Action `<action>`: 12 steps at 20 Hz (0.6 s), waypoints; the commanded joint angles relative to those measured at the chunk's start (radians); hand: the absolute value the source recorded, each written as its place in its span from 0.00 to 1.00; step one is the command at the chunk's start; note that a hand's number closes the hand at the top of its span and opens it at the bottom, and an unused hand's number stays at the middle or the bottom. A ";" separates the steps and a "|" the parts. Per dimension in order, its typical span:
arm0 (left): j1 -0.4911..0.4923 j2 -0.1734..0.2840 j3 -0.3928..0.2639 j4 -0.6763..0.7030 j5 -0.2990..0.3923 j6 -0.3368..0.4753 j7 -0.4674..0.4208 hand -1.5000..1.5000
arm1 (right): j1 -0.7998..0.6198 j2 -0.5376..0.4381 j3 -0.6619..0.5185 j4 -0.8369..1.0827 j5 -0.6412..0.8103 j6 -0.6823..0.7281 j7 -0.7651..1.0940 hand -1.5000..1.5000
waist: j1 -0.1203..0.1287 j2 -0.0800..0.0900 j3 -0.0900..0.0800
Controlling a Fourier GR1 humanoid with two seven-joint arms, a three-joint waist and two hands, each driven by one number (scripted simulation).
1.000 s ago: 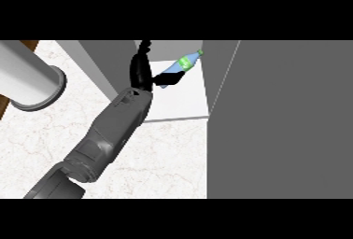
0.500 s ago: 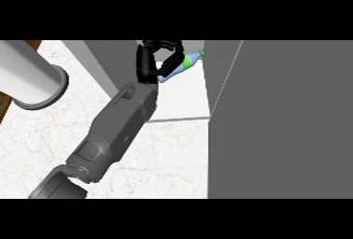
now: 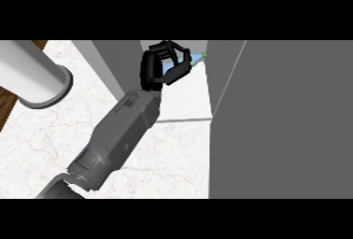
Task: Pick up the bottled water, place it into the cabinet and close the cabinet
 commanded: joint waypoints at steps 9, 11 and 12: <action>0.421 -0.001 -0.329 -0.480 0.184 -0.196 0.069 0.00 | 0.088 0.020 0.070 -0.145 0.054 -0.048 0.027 0.00 | 0.043 -0.022 -0.001; 0.503 0.007 -0.365 -0.553 0.137 -0.186 0.084 0.00 | 0.099 0.023 0.088 -0.155 0.084 -0.066 0.044 0.00 | 0.066 -0.021 0.000; 0.508 0.009 -0.387 -0.616 0.122 -0.132 0.112 0.00 | 0.098 0.022 0.081 -0.185 0.050 -0.078 0.072 0.00 | 0.072 -0.019 0.000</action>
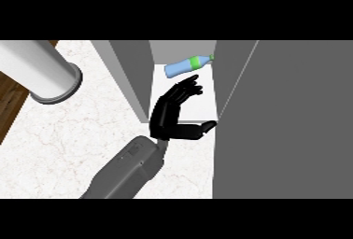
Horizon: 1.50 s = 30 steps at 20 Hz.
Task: Pick up the bottled water, place it into the cabinet and close the cabinet
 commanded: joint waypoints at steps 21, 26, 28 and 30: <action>0.821 0.548 -0.046 -0.735 -0.003 -0.129 -0.179 0.00 | -0.147 -0.289 0.117 -0.198 0.262 0.122 0.094 1.00 | 0.052 -0.003 -0.006; 0.962 0.654 -0.007 -0.807 0.016 -0.198 -0.247 0.00 | -0.222 -0.264 0.231 -0.211 0.256 0.082 0.190 1.00 | 0.067 -0.001 -0.008; 0.998 0.693 0.005 -0.839 0.020 -0.232 -0.266 0.00 | -0.267 -0.250 0.279 -0.202 0.239 0.068 0.251 1.00 | 0.081 0.006 -0.008; 1.015 0.738 0.048 -0.849 0.054 -0.263 -0.262 0.00 | -0.290 -0.236 0.352 -0.180 0.248 0.056 0.321 1.00 | 0.072 0.010 -0.008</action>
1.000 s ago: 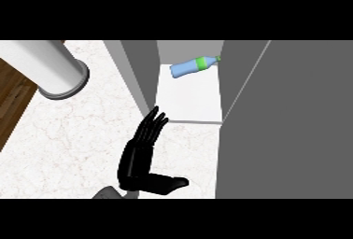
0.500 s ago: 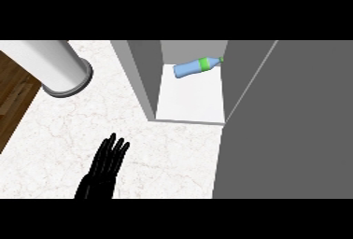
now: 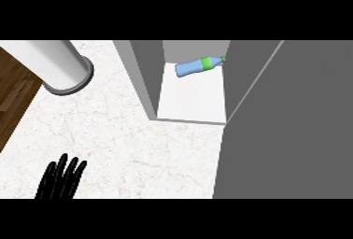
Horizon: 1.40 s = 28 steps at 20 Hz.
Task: Pick up the bottled water, place it into the cabinet and close the cabinet
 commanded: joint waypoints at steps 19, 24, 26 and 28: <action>0.143 0.238 0.154 -0.003 0.072 -0.260 -0.096 0.00 | -0.544 0.064 0.149 0.049 -0.003 -0.022 0.426 1.00 | 0.099 0.037 -0.010; 0.140 0.259 0.179 -0.001 0.077 -0.298 -0.113 0.00 | -0.599 0.126 0.131 0.096 -0.054 -0.056 0.475 1.00 | 0.113 0.044 -0.011; 0.147 0.274 0.182 -0.013 0.087 -0.302 -0.099 0.00 | -0.603 0.153 0.127 0.104 -0.060 -0.071 0.483 1.00 | 0.110 0.043 -0.009; 0.131 0.256 0.187 -0.003 0.093 -0.295 -0.101 0.00 | -0.602 0.168 0.116 0.125 -0.084 -0.073 0.488 1.00 | 0.106 0.053 -0.010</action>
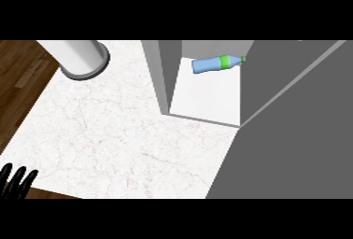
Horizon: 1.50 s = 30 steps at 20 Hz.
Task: Pick up the bottled water, place it into the cabinet and close the cabinet
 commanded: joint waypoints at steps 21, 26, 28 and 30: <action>0.020 0.063 0.102 0.017 0.074 -0.072 0.009 0.00 | -0.538 0.430 -0.244 0.633 -0.304 -0.244 0.322 1.00 | -0.015 -0.005 0.015; 0.047 0.053 0.102 0.040 0.080 -0.124 -0.006 0.00 | -0.794 0.466 -0.372 0.889 -0.254 -0.363 0.301 1.00 | -0.032 -0.008 0.016; 0.045 0.048 0.106 0.040 0.082 -0.111 0.006 0.00 | -0.927 0.467 -0.434 0.992 -0.258 -0.375 0.325 1.00 | -0.044 -0.010 0.018; 0.044 0.047 0.115 0.035 0.084 -0.110 0.010 0.00 | -1.040 0.462 -0.477 1.108 -0.246 -0.367 0.335 1.00 | -0.059 -0.012 0.018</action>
